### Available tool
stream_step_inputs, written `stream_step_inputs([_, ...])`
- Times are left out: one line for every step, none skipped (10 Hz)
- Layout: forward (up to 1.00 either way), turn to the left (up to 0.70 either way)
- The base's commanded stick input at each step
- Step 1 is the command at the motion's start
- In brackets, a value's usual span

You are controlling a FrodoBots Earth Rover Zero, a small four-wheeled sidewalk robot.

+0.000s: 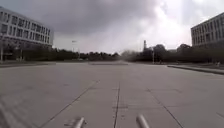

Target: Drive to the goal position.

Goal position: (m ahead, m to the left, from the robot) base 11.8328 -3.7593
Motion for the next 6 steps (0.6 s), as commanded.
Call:
stream_step_inputs([0.7,0.0])
stream_step_inputs([0.7,0.0])
stream_step_inputs([0.7,0.0])
stream_step_inputs([0.7,0.0])
stream_step_inputs([0.7,0.0])
stream_step_inputs([0.7,0.0])
